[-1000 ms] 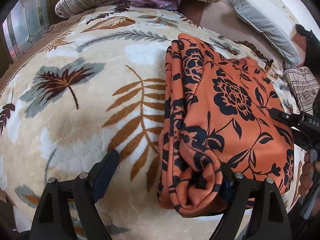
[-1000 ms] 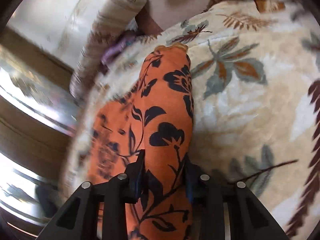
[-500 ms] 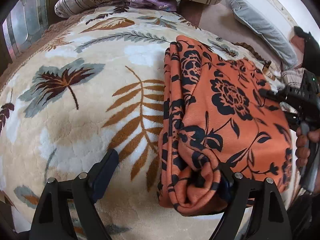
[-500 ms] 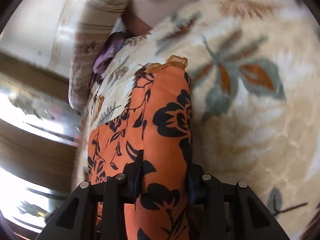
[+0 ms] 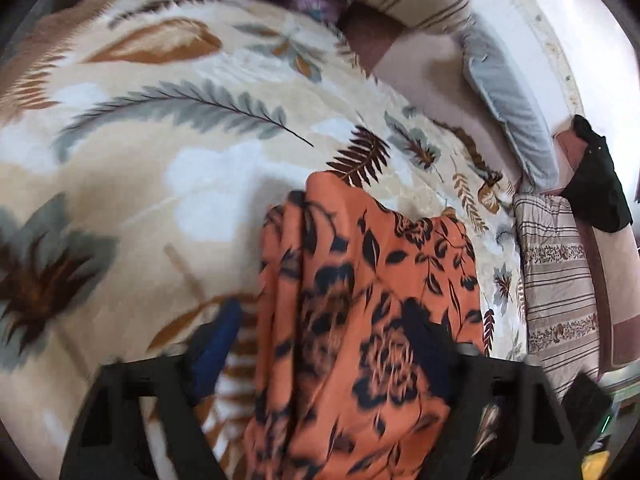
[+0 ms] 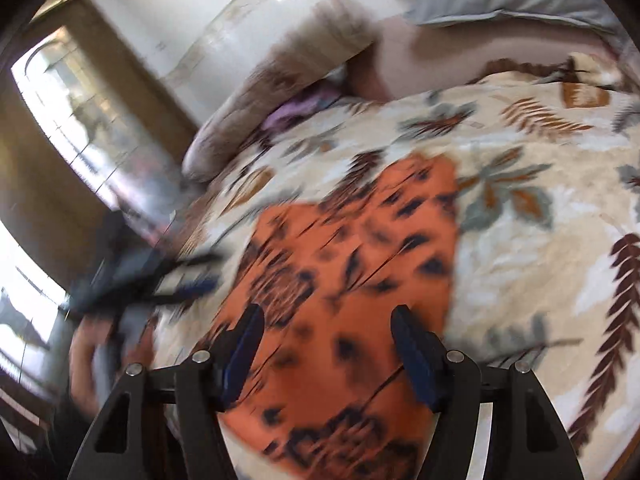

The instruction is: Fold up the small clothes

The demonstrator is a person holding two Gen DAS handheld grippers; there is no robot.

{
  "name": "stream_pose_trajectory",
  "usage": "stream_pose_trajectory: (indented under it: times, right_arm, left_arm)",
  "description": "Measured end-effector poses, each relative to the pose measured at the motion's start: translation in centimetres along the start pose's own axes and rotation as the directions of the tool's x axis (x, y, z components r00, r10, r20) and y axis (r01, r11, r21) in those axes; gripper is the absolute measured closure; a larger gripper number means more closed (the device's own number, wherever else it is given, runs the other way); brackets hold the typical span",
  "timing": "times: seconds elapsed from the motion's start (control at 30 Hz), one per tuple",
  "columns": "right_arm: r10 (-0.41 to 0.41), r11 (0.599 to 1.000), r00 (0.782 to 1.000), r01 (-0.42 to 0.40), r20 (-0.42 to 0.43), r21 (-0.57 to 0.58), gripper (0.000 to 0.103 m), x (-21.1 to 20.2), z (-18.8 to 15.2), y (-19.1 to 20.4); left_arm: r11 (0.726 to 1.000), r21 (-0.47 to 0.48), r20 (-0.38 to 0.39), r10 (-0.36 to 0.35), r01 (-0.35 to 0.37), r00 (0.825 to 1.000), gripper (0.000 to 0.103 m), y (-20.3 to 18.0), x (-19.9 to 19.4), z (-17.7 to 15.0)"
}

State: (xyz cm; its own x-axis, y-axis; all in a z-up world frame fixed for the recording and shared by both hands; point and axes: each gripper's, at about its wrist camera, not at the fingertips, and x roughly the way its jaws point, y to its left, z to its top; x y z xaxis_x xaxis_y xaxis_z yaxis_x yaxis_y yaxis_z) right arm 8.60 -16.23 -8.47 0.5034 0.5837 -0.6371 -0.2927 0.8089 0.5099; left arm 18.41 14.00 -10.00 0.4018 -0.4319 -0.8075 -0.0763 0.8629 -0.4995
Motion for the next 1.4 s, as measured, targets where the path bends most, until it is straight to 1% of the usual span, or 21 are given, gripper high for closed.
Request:
stream_pose_trajectory:
  times: [0.03, 0.07, 0.1, 0.13, 0.17, 0.2, 0.37, 0.47, 0.63, 0.7, 0.73, 0.77, 0.83, 0.9, 0.97, 1.1, 1.17, 1.2, 1.23, 1.3, 1.4]
  right_arm:
    - [-0.006, 1.000, 1.000, 0.006, -0.006, -0.018, 0.033, 0.3, -0.6, 0.2]
    - [-0.012, 0.999, 1.000, 0.011, -0.014, -0.033, 0.033, 0.6, -1.2, 0.3]
    - [-0.009, 1.000, 1.000, 0.008, -0.024, -0.030, 0.034, 0.9, -1.5, 0.2]
    - [0.002, 1.000, 1.000, -0.003, -0.029, -0.019, 0.034, 0.9, -1.8, 0.0]
    - [0.012, 1.000, 1.000, -0.013, -0.028, -0.013, 0.034, 0.8, -2.0, -0.1]
    - [0.018, 1.000, 0.999, -0.018, -0.026, -0.015, 0.034, 0.8, -2.2, -0.1]
    - [0.025, 1.000, 0.999, -0.025, -0.034, -0.005, 0.034, 0.9, -2.7, -0.7]
    - [0.026, 1.000, 0.999, -0.026, -0.034, 0.006, 0.034, 0.9, -2.5, -0.5]
    - [0.047, 0.998, 0.999, -0.046, -0.026, 0.049, 0.034, 0.7, -2.2, -0.8]
    - [0.049, 0.997, 0.999, -0.047, -0.020, 0.057, 0.034, 0.7, -2.3, -0.9]
    - [0.050, 0.997, 0.999, -0.048, -0.019, 0.060, 0.034, 0.8, -2.3, -0.9]
    - [0.052, 0.997, 0.998, -0.051, -0.018, 0.065, 0.034, 0.7, -2.4, -0.9]
    - [0.061, 0.995, 0.998, -0.059, -0.021, 0.079, 0.034, 0.6, -2.4, -1.0]
    - [0.064, 0.994, 0.998, -0.062, -0.021, 0.085, 0.034, 0.1, -2.4, -1.0]
    - [0.065, 0.994, 0.998, -0.064, -0.006, 0.091, 0.033, -0.8, -2.5, -1.1]
    - [0.085, 0.986, 0.996, -0.086, 0.017, 0.144, 0.032, -2.2, -3.3, -1.9]
    - [0.101, 0.979, 0.995, -0.101, 0.011, 0.175, 0.032, -2.3, -3.8, -2.5]
    - [0.107, 0.977, 0.994, -0.105, 0.003, 0.184, 0.032, -2.2, -4.1, -2.8]
    - [0.108, 0.976, 0.994, -0.105, -0.004, 0.192, 0.032, -2.0, -4.4, -3.1]
    - [0.117, 0.970, 0.993, -0.114, -0.003, 0.213, 0.032, -2.1, -4.5, -3.5]
    - [0.112, 0.973, 0.994, -0.110, 0.005, 0.202, 0.031, -2.5, -4.2, -3.1]
  left_arm:
    - [0.999, -0.010, -0.043, 0.044, -0.045, 0.998, 0.070, 0.3, 1.4, 0.7]
    - [0.998, -0.031, -0.070, 0.049, -0.051, 0.996, 0.075, 1.0, 2.1, 0.8]
    - [0.993, -0.117, -0.085, -0.008, -0.002, 0.996, 0.075, 2.7, 2.9, 1.0]
    - [0.987, -0.161, -0.077, -0.034, 0.022, 0.996, 0.074, 3.6, 2.9, 0.9]
    - [0.979, -0.196, -0.066, -0.064, 0.050, 0.996, 0.074, 4.4, 2.7, 0.7]
    - [0.978, -0.199, -0.059, -0.077, 0.064, 0.995, 0.073, 4.8, 2.6, 0.4]
    - [0.985, -0.169, -0.043, -0.043, 0.035, 0.998, 0.064, 3.9, 1.7, -0.6]
    - [0.992, -0.127, -0.025, -0.018, 0.015, 1.000, 0.063, 3.0, -0.1, -1.0]
    - [0.999, -0.028, 0.016, -0.039, 0.039, 0.999, 0.063, 1.5, -4.0, -4.7]
    - [0.999, -0.039, 0.006, -0.009, 0.009, 1.000, 0.063, 1.9, -3.7, -6.4]
    - [0.998, -0.058, -0.017, 0.024, -0.025, 1.000, 0.064, 2.8, -2.9, -7.1]
    - [0.996, -0.086, -0.023, 0.031, -0.033, 0.999, 0.064, 3.4, -2.3, -7.2]
    - [0.982, -0.182, -0.011, -0.043, 0.040, 0.999, 0.063, 5.1, -2.2, -7.9]
    - [0.985, -0.169, 0.013, -0.028, 0.030, 1.000, 0.064, 4.4, -3.1, -8.0]
    - [0.993, -0.119, 0.037, -0.017, 0.022, 0.999, 0.064, 3.2, -4.5, -8.3]
    - [0.997, -0.069, 0.065, -0.030, 0.035, 0.997, 0.052, 2.2, -6.1, -9.9]
    - [0.999, -0.043, 0.036, 0.018, -0.016, 0.999, 0.052, 2.3, -5.3, -10.9]
    - [0.997, -0.045, 0.004, 0.068, -0.068, 0.998, 0.052, 2.8, -4.3, -11.4]
    - [0.994, -0.067, -0.010, 0.082, -0.082, 0.997, 0.052, 3.5, -3.7, -11.8]
    - [0.994, -0.101, 0.012, 0.040, -0.039, 0.999, 0.052, 4.2, -4.4, -12.1]
    - [0.997, -0.076, 0.064, 0.030, -0.026, 0.998, 0.052, 3.6, -6.2, -12.5]
